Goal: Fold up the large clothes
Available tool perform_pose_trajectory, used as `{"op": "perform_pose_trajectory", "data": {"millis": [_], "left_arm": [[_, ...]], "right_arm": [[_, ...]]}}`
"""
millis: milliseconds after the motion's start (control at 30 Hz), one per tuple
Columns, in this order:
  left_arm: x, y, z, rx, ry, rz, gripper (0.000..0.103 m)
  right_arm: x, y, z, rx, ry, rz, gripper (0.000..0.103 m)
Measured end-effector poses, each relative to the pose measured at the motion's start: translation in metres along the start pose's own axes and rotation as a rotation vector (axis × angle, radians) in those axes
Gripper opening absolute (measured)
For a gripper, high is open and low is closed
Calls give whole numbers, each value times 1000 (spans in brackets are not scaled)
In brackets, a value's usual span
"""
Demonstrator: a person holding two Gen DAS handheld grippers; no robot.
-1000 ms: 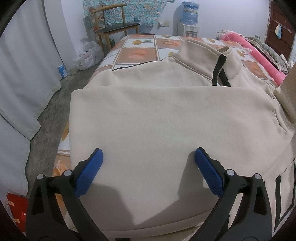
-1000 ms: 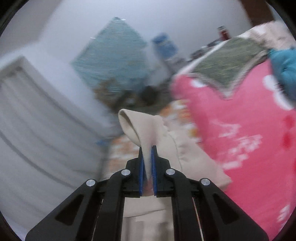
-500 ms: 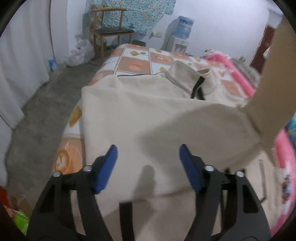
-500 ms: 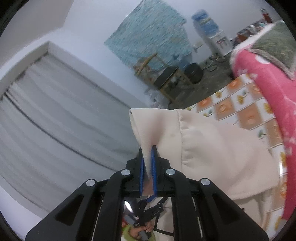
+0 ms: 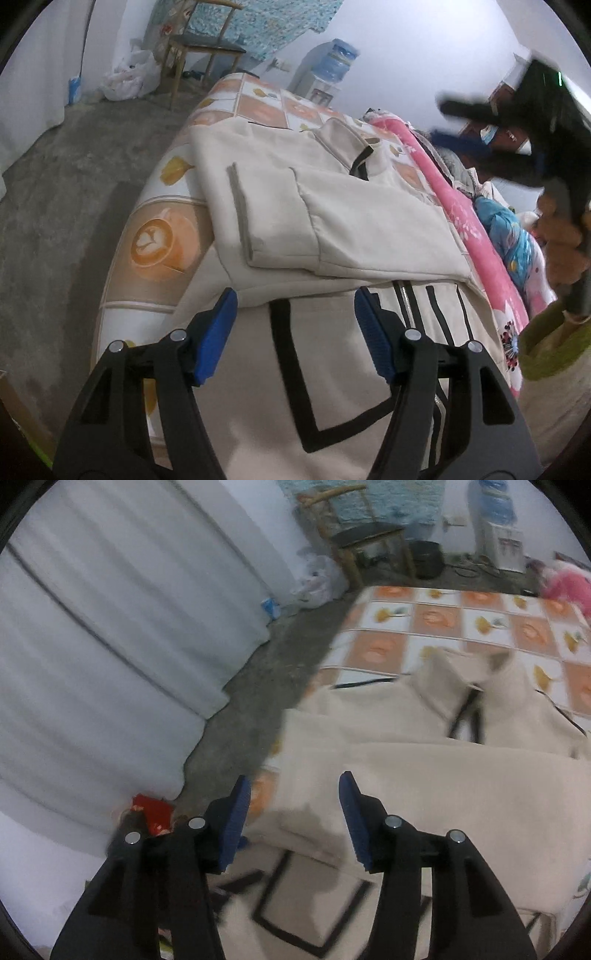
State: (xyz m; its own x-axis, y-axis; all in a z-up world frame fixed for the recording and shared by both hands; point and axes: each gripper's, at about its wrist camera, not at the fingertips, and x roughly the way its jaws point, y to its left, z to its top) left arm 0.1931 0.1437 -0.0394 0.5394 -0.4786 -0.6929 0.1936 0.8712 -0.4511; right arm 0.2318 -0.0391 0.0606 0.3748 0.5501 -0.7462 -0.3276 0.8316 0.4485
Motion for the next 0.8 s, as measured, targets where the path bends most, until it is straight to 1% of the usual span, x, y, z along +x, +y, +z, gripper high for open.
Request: {"op": "perform_pose_trajectory", "data": {"millis": [33, 67, 133, 167, 233, 267, 300, 333, 400, 433, 467, 500, 533, 567, 600, 633, 667, 700, 767, 800], "left_arm": [[1, 2, 3, 0, -5, 1, 62], [3, 2, 7, 1, -8, 4, 62], [8, 4, 17, 0, -8, 17, 62], [11, 4, 21, 2, -12, 22, 62], [18, 1, 34, 14, -21, 41, 61], [22, -1, 39, 21, -21, 57, 58], [28, -2, 43, 30, -16, 79, 55], [38, -5, 49, 46, -2, 121, 53], [55, -8, 56, 67, 25, 189, 43], [62, -9, 58, 73, 35, 207, 42], [71, -11, 59, 83, 51, 231, 40], [76, -12, 58, 93, 59, 256, 36], [82, -13, 57, 113, 62, 297, 34], [85, -15, 56, 132, 58, 324, 33], [86, -17, 56, 147, 55, 342, 33], [87, -19, 54, 166, 56, 365, 32], [87, -20, 53, 180, 55, 382, 31], [87, -21, 52, 191, 54, 392, 31], [86, -21, 50, 202, 50, 401, 31], [85, -21, 50, 204, 51, 402, 31]], "right_arm": [[-10, -14, -2, 12, -17, -20, 57], [-25, -37, -6, 33, -45, -62, 62], [-46, -69, -12, 68, -77, -123, 65], [-63, -98, -19, 105, -97, -176, 66], [-82, -147, -30, 183, -112, -274, 66], [-90, -171, -36, 231, -117, -324, 66], [-95, -187, -41, 264, -122, -359, 66], [-102, -213, -48, 315, -128, -403, 66], [-99, -247, -52, 372, -113, -445, 66], [-97, -263, -57, 399, -100, -454, 64], [-91, -272, -57, 403, -91, -449, 55], [-82, -280, -58, 401, -78, -439, 51], [-76, -284, -59, 394, -63, -429, 42], [-67, -283, -60, 367, -46, -420, 24], [-60, -283, -60, 338, -33, -435, 11], [-54, -283, -60, 312, -17, -479, 5], [-53, -280, -62, 285, -6, -555, 4], [-52, -284, -64, 273, -16, -577, 3], [-59, -291, -65, 305, -36, -537, 2], [-63, -292, -65, 309, -44, -549, 2]]}}
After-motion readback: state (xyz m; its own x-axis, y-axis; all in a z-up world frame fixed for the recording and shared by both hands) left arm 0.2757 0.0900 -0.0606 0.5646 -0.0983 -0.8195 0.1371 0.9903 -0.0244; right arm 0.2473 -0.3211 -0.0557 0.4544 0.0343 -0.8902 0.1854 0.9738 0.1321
